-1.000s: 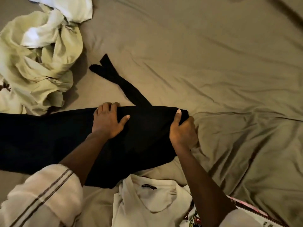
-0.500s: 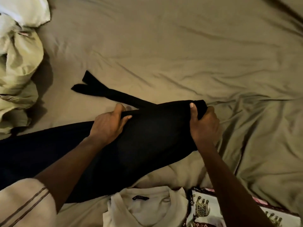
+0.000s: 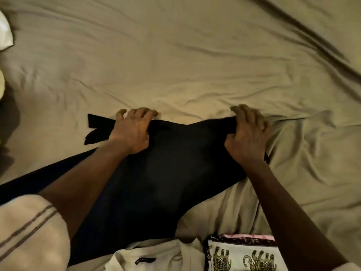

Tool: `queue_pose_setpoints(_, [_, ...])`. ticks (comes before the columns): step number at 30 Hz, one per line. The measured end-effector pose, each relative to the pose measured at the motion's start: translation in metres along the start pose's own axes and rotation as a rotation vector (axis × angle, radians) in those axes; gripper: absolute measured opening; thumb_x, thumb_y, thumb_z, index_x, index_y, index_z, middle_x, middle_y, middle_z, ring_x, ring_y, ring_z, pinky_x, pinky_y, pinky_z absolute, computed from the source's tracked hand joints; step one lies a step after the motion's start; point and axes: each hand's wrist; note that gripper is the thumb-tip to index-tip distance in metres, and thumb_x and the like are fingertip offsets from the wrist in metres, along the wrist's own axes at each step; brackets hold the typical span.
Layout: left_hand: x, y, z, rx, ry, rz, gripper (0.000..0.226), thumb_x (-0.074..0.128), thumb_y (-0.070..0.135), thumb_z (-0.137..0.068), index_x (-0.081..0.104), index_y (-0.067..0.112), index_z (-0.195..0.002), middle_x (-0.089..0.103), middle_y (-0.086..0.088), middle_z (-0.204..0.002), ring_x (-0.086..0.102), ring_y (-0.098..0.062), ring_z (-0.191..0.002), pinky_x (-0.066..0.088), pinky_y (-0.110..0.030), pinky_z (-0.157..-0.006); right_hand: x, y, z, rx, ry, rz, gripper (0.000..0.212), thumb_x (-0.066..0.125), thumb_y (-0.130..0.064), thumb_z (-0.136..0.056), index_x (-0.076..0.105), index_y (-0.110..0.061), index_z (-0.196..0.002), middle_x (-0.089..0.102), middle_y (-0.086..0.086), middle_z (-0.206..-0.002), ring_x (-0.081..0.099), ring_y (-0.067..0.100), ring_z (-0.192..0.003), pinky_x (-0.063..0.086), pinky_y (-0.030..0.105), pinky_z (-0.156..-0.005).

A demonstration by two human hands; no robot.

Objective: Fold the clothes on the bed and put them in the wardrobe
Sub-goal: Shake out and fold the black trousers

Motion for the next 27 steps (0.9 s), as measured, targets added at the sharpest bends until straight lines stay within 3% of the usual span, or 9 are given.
queue_pose_setpoints(2, [-0.001,-0.004,-0.009,0.037,-0.06,-0.09,0.062,0.061,0.025,-0.094,0.038,0.029,-0.151,0.046,-0.006,-0.147,0.045,-0.03,-0.137,0.027,-0.052,-0.12,-0.003,-0.019,0.001,-0.205,-0.11,0.092,0.09,0.056,-0.011,-0.076,0.028,-0.029,-0.159,0.029,-0.002,-0.167,0.02,0.031,-0.155,0.022,0.056,-0.118])
queue_pose_setpoints(4, [-0.003,-0.008,-0.014,0.046,-0.069,-0.033,0.05,0.057,0.024,-0.099,0.045,0.026,-0.147,0.055,-0.008,-0.136,0.052,-0.031,-0.127,0.04,-0.048,-0.111,-0.003,-0.038,-0.007,-0.341,-0.319,0.137,0.09,0.058,-0.009,-0.084,0.018,-0.031,-0.162,0.034,-0.001,-0.164,0.026,0.029,-0.151,0.029,0.051,-0.117])
queue_pose_setpoints(7, [-0.005,-0.015,-0.015,0.018,-0.069,0.137,0.033,0.054,0.021,-0.102,0.055,0.02,-0.135,0.055,-0.01,-0.123,0.056,-0.032,-0.115,0.048,-0.044,-0.096,-0.004,-0.049,-0.023,-0.382,-0.461,0.159,0.072,0.061,-0.003,-0.089,0.041,-0.03,-0.152,0.049,0.006,-0.139,0.04,0.028,-0.133,0.047,0.043,-0.104])
queue_pose_setpoints(14, [-0.032,-0.019,0.002,0.051,-0.03,0.391,0.022,0.063,0.025,-0.097,0.06,0.032,-0.117,0.07,0.001,-0.1,0.064,-0.021,-0.092,0.047,-0.034,-0.08,-0.037,-0.012,0.016,-0.477,-0.193,-0.175,0.03,0.065,-0.017,-0.09,0.072,-0.019,-0.119,0.052,0.004,-0.107,0.05,0.024,-0.105,0.05,0.038,-0.086])
queue_pose_setpoints(18, [-0.032,-0.011,0.033,0.268,-0.17,0.35,0.042,0.063,0.046,-0.093,0.051,0.047,-0.133,0.068,0.011,-0.127,0.065,-0.012,-0.114,0.052,-0.038,-0.098,-0.04,0.016,0.065,-0.56,0.039,-0.195,0.024,0.065,-0.019,-0.092,0.077,-0.01,-0.111,0.056,0.008,-0.101,0.053,0.024,-0.093,0.047,0.033,-0.075])
queue_pose_setpoints(21, [-0.019,-0.007,0.056,0.349,-0.223,0.217,0.043,0.046,0.064,-0.097,0.043,0.051,-0.138,0.064,0.016,-0.134,0.063,-0.008,-0.116,0.052,-0.036,-0.097,-0.03,0.026,0.082,-0.467,0.165,-0.245,0.024,0.067,-0.012,-0.09,0.077,-0.007,-0.111,0.058,0.01,-0.099,0.054,0.025,-0.091,0.041,0.026,-0.081])
queue_pose_setpoints(22, [-0.014,-0.007,0.063,0.345,-0.256,0.17,0.044,0.034,0.075,-0.096,0.047,0.051,-0.129,0.067,0.017,-0.123,0.064,-0.008,-0.108,0.052,-0.034,-0.091,-0.028,0.027,0.083,-0.425,0.196,-0.27,0.024,0.068,-0.011,-0.089,0.077,-0.007,-0.11,0.058,0.011,-0.099,0.054,0.025,-0.092,0.04,0.026,-0.084])
queue_pose_setpoints(24, [-0.009,-0.009,0.076,0.283,-0.371,0.1,0.071,0.005,0.094,-0.08,0.053,0.048,-0.107,0.066,0.017,-0.097,0.062,-0.005,-0.09,0.048,-0.031,-0.08,-0.023,0.022,0.081,-0.335,0.231,-0.309,0.024,0.069,-0.014,-0.089,0.077,-0.008,-0.11,0.058,0.011,-0.103,0.054,0.026,-0.096,0.038,0.025,-0.088])
queue_pose_setpoints(27, [-0.003,-0.019,0.09,0.181,-0.486,0.019,0.084,-0.008,0.1,-0.069,0.05,0.046,-0.096,0.063,0.017,-0.091,0.063,-0.009,-0.095,0.042,-0.033,-0.091,-0.014,0.005,0.068,-0.209,0.209,-0.333,0.025,0.064,-0.025,-0.092,0.076,-0.014,-0.111,0.058,0.01,-0.11,0.052,0.026,-0.107,0.037,0.023,-0.089])
Point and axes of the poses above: each hand's wrist, its own z-axis away from the middle knuckle, its own x-axis out of the palm, y = z × x
